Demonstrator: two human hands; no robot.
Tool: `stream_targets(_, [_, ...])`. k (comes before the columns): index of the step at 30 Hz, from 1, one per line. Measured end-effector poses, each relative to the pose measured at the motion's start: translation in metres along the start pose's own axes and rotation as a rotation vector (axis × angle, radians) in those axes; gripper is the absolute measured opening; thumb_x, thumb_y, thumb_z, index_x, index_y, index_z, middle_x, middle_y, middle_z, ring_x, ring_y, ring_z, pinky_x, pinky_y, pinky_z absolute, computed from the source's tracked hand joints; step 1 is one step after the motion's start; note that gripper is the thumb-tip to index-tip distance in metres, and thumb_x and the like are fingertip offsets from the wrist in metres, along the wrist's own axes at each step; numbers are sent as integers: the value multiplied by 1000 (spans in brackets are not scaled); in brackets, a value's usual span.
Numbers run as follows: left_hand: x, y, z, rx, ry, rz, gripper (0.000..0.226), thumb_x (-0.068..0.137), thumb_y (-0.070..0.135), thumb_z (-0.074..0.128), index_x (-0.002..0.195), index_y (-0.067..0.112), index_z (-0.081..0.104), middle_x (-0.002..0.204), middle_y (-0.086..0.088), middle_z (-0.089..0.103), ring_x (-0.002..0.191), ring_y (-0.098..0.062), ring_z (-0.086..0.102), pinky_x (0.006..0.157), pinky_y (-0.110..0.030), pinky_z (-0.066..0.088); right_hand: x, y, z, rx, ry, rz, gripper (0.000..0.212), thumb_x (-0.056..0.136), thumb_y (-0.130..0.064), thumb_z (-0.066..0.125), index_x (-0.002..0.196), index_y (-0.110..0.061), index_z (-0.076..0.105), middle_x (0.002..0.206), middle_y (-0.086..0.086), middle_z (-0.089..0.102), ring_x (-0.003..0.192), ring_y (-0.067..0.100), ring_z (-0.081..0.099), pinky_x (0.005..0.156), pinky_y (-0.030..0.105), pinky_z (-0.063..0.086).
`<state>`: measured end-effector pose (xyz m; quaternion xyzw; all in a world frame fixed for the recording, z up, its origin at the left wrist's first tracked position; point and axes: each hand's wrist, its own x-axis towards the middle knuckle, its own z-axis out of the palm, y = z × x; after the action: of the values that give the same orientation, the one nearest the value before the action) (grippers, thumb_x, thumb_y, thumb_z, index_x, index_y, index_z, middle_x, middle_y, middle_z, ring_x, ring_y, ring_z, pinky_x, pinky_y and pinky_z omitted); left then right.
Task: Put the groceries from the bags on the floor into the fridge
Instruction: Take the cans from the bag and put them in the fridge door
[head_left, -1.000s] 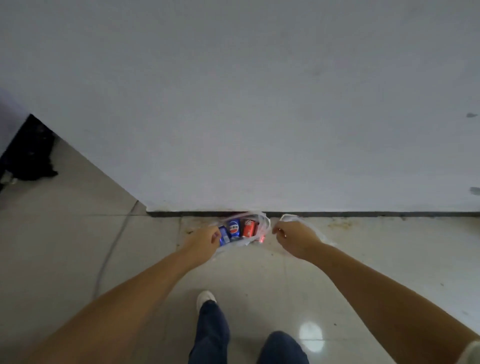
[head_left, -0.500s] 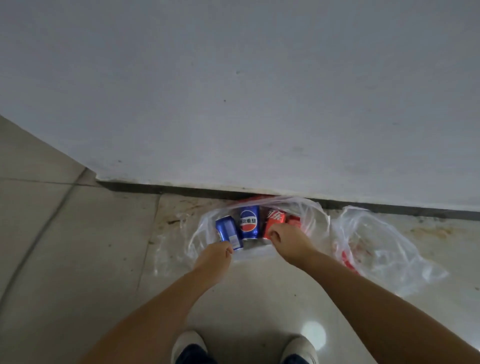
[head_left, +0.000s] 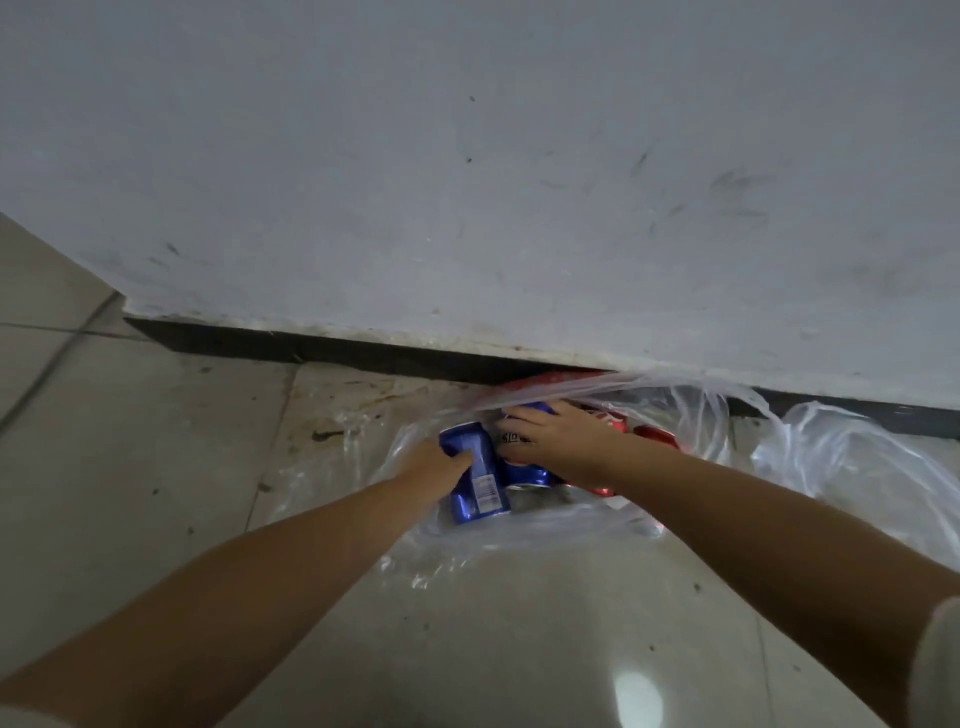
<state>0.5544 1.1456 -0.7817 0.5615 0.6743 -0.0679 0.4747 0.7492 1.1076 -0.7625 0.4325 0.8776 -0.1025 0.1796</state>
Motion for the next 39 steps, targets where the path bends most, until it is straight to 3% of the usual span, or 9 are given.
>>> stream_targets(4, [2, 5, 19, -308, -55, -169, 69, 79, 35, 74, 130, 3, 41, 123, -16, 56, 108, -30, 58, 87, -36, 47, 20, 1, 11, -30, 105, -16, 55, 63, -12, 82, 114, -20, 65, 124, 5, 62, 116, 26, 57, 74, 37, 53])
stream_targets(8, [11, 4, 25, -408, -33, -226, 69, 72, 32, 79, 125, 7, 43, 106, -13, 56, 90, -27, 55, 75, -36, 45, 24, 4, 22, -17, 225, -17, 54, 61, -15, 82, 111, -18, 62, 113, 4, 65, 102, 24, 62, 61, 32, 48])
stream_targets(11, [9, 2, 19, -496, -65, -224, 62, 70, 27, 80, 121, 8, 50, 108, -15, 62, 94, -31, 61, 83, -42, 51, 15, 9, 22, 100, 204, 83, 64, 60, -29, 82, 117, -19, 56, 116, 4, 62, 102, 25, 61, 71, 37, 51])
stream_targets(16, [-42, 15, -9, -594, -125, -120, 59, 65, 27, 83, 114, 8, 57, 108, -17, 67, 98, -34, 66, 90, -50, 53, -26, -18, -19, 884, 213, 476, 66, 71, -28, 76, 129, -20, 45, 127, 5, 53, 117, 24, 50, 96, 36, 42])
stream_targets(19, [-91, 30, -25, -660, -207, -97, 40, 69, 23, 80, 103, 11, 63, 108, -20, 68, 100, -37, 65, 93, -53, 51, -63, -46, -59, 1110, 282, 598, 72, 67, -27, 81, 128, -20, 45, 124, 3, 54, 109, 17, 53, 91, 28, 42])
stream_targets(21, [-122, 44, -38, -649, -207, -103, 24, 78, 14, 74, 100, 12, 64, 104, -18, 68, 99, -36, 65, 92, -51, 52, -90, -60, -89, 1180, 255, 661, 71, 67, -27, 82, 127, -19, 46, 120, 1, 56, 101, 12, 53, 87, 26, 43])
stream_targets(27, [-227, 104, -98, -497, -118, -115, 68, 64, 27, 84, 121, 9, 50, 112, -13, 65, 96, -29, 66, 80, -43, 56, -174, -69, -202, 1333, 249, 796, 71, 66, -27, 83, 126, -19, 45, 115, -4, 61, 105, 12, 57, 92, 26, 45])
stream_targets(36, [-408, 238, -221, -336, -62, 171, 44, 72, 5, 79, 98, 18, 46, 94, 0, 56, 92, -20, 55, 80, -32, 43, -303, -59, -408, 1393, 355, 956, 69, 69, -25, 81, 127, -17, 45, 115, -3, 60, 100, 11, 55, 83, 25, 44])
stream_targets(39, [-468, 281, -246, -323, -84, 269, 52, 73, 6, 78, 111, 13, 44, 105, -3, 56, 94, -17, 55, 79, -29, 43, -354, -65, -468, 1423, 428, 998, 66, 71, -22, 80, 126, -18, 44, 108, -6, 58, 98, 10, 54, 81, 24, 43])
